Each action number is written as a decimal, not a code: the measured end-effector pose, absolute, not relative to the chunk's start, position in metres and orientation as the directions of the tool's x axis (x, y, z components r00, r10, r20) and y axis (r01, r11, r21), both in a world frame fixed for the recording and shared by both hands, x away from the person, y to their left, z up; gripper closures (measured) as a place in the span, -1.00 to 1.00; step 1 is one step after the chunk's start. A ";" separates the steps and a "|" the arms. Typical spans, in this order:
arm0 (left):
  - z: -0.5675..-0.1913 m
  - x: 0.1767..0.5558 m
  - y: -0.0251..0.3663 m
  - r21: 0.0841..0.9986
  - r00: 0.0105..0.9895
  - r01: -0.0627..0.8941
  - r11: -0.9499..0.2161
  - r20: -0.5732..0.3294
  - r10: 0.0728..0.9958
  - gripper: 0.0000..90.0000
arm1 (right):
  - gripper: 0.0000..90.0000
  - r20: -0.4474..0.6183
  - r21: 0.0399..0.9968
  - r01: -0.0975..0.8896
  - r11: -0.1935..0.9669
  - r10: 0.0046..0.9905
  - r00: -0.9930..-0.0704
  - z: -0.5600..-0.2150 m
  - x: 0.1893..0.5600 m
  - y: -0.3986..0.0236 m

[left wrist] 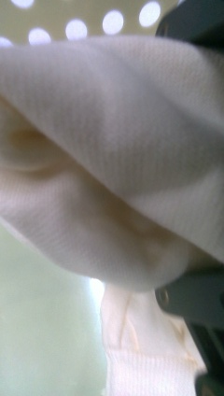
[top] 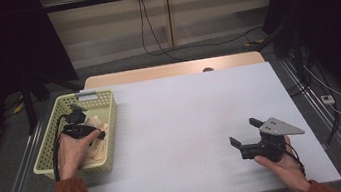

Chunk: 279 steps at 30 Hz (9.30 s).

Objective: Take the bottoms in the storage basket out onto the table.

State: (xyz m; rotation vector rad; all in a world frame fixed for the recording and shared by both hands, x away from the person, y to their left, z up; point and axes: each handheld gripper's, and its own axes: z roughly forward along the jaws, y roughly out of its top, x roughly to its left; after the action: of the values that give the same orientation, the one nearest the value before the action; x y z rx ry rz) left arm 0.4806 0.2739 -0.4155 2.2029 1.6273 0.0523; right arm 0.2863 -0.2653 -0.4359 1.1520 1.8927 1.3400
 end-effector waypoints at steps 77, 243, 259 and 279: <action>-0.348 0.432 0.303 0.887 0.362 0.459 -0.040 -0.146 0.921 0.33 | -0.91 0.045 0.935 0.328 0.135 0.873 -0.486 -0.435 0.285 -0.266; -0.247 0.403 0.174 0.995 0.669 0.086 -0.040 -0.028 0.743 0.31 | -0.92 0.059 0.932 0.338 0.130 0.866 -0.496 -0.437 0.286 -0.265; -0.258 0.404 0.149 0.994 0.698 0.098 -0.046 -0.035 0.715 0.31 | -0.92 0.054 0.931 0.339 0.133 0.870 -0.491 -0.437 0.285 -0.266; -0.269 0.399 0.120 0.989 0.723 0.120 -0.083 -0.030 0.690 0.30 | -0.92 0.053 0.934 0.333 0.133 0.867 -0.496 -0.436 0.283 -0.265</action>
State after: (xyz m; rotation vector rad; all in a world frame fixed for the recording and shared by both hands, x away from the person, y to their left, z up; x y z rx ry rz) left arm 0.3991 0.1199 -0.2691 1.6103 0.6697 0.5370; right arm 0.2833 -0.2650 -0.4363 1.1502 1.9016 1.3553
